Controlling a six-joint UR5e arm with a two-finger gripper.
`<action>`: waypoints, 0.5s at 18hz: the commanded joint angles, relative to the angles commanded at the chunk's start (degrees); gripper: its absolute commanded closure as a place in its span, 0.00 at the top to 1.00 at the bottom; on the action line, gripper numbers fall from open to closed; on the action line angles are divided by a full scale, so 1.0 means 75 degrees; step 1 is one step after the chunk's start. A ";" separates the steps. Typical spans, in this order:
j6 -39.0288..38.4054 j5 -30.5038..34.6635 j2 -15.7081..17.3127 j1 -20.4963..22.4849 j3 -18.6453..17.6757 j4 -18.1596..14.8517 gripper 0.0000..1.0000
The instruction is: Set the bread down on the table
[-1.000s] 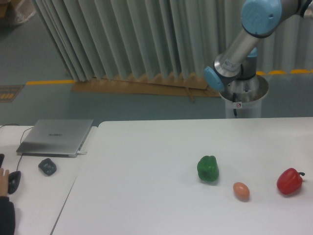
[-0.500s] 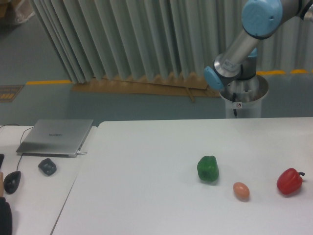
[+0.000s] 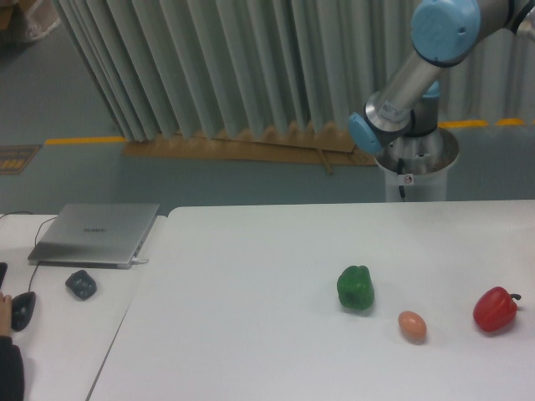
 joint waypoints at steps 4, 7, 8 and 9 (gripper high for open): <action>-0.0117 -0.0012 0.0152 -0.0023 0.0000 -0.0410 0.22; -0.0223 -0.0070 0.0421 -0.0035 0.0035 -0.0937 0.22; -0.0258 -0.0094 0.0538 -0.0035 0.0035 -0.1101 0.22; -0.0282 -0.0117 0.0644 -0.0035 0.0035 -0.1265 0.23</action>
